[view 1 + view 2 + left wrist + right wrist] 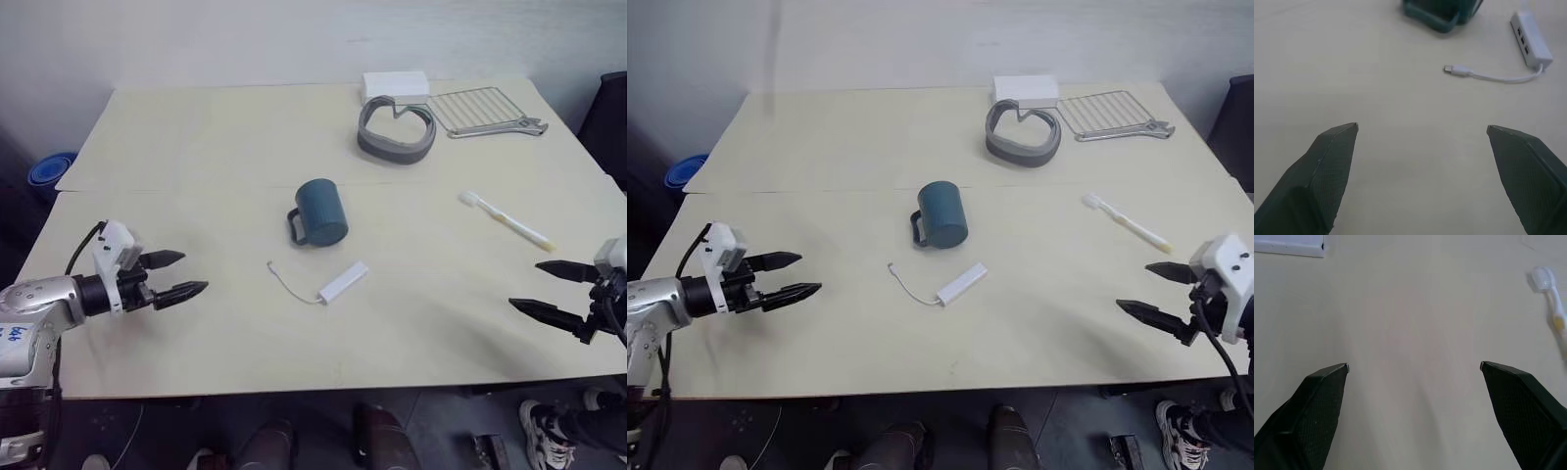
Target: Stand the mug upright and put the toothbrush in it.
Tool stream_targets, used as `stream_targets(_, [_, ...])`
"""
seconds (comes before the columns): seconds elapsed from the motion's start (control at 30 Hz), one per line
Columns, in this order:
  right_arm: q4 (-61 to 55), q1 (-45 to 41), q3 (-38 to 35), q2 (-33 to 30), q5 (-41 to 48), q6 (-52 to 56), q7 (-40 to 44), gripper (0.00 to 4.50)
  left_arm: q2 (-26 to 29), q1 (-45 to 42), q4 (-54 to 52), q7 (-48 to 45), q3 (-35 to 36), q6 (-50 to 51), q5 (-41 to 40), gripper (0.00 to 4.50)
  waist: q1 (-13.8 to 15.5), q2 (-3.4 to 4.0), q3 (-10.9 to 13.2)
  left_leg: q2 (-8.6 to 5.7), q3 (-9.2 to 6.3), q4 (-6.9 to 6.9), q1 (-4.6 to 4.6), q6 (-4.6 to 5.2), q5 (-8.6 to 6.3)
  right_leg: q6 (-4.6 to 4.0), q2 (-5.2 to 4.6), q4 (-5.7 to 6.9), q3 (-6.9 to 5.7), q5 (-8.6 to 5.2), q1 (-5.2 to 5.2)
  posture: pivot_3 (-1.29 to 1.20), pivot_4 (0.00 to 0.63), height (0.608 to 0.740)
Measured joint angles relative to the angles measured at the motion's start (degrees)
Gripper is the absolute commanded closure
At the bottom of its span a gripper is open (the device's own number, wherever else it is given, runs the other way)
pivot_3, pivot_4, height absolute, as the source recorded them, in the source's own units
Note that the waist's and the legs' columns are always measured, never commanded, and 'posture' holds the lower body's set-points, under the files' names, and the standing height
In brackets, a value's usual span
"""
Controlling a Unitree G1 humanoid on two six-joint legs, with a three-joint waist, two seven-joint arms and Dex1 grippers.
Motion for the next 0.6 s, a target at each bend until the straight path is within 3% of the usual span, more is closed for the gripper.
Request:
stream_targets(0.23, [-18.8, 2.8, 0.3, 7.1, 5.4, 7.7, -8.9, 0.00, -3.4, -5.8, -6.0, 10.6, 0.1, 14.3, -5.0, 0.02, -0.1, -0.02, 0.0, -0.03, -0.01, 0.05, -0.02, -0.03, 0.00, 0.02, 0.00, 0.05, 0.03, 0.01, -0.01, 0.00, 0.150, 0.740])
stream_targets(0.4, [-32.6, -3.4, 3.0, 8.5, 13.2, 13.7, -18.4, 0.00, -8.2, -17.7, -7.0, 19.5, -2.6, 28.7, -7.9, 0.02, 0.0, -0.09, 0.0, -0.07, -0.05, 0.10, 0.00, -0.08, 0.05, 0.06, 0.05, 0.13, 0.01, 0.05, 0.00, 0.00, 0.150, 0.740])
stream_targets(0.5, [-36.5, -5.5, 3.7, 8.8, 17.0, 16.1, -22.9, 0.00, -6.6, -19.3, -9.2, 17.7, -5.3, 29.0, -8.4, 0.02, -0.1, -0.13, 0.0, -0.04, -0.12, -0.01, -0.02, -0.08, 0.04, 0.06, 0.05, 0.13, 0.01, 0.05, -0.03, 0.00, 0.150, 0.740])
stream_targets(0.6, [-37.7, -5.7, 7.2, 7.6, 16.8, 16.2, -23.2, 0.00, -1.2, -17.3, -10.7, 9.9, -7.7, 22.2, -7.2, 0.02, -0.6, -0.13, 0.0, -0.04, -0.12, -0.08, -0.03, -0.08, 0.00, 0.05, 0.10, 0.04, 0.06, 0.04, -0.10, 0.00, 0.150, 0.740])
